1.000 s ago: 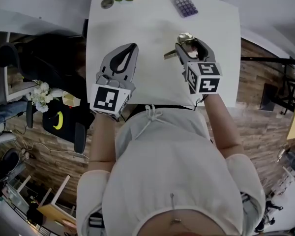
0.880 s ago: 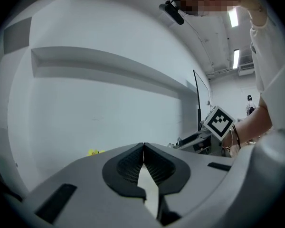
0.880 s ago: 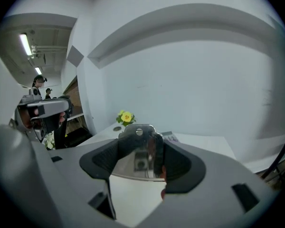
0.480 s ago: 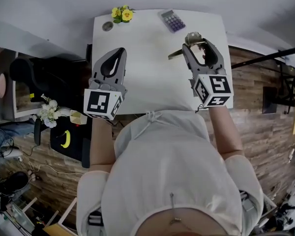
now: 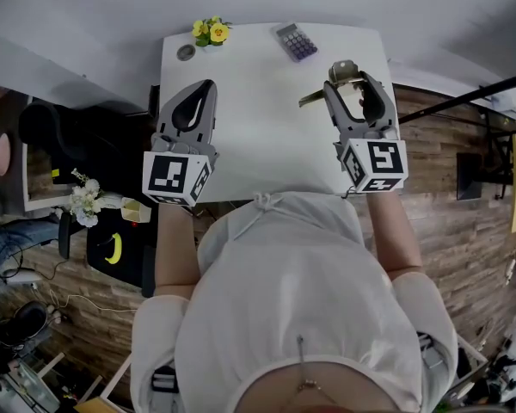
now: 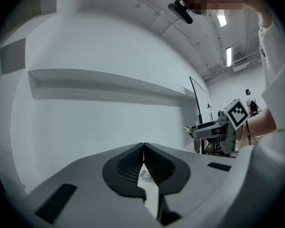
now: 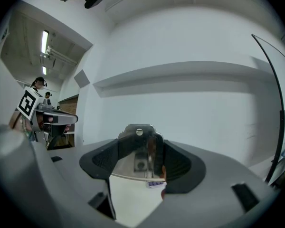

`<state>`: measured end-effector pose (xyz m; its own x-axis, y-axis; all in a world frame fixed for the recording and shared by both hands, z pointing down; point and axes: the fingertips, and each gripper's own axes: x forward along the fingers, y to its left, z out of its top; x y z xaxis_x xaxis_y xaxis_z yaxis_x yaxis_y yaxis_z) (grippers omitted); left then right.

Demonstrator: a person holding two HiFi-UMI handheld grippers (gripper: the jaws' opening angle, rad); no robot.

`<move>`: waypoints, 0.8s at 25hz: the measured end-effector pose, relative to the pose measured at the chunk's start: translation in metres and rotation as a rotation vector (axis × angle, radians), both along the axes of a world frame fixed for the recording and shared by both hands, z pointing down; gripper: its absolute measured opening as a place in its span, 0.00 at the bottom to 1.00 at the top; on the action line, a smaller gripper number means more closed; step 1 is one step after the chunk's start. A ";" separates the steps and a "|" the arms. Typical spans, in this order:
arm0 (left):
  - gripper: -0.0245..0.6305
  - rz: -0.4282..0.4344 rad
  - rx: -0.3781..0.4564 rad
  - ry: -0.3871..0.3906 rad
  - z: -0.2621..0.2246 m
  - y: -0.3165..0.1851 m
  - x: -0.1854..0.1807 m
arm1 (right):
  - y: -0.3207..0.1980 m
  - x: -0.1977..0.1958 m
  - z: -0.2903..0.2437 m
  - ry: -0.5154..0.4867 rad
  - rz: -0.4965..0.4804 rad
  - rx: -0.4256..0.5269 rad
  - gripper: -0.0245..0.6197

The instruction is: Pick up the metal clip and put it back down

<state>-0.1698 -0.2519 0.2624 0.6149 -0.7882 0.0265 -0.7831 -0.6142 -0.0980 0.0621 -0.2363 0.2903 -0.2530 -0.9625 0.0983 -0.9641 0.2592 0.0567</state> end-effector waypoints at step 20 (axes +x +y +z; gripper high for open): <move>0.07 0.014 -0.138 -0.012 0.068 -0.009 0.012 | -0.032 -0.027 0.117 0.025 -0.061 -0.268 0.50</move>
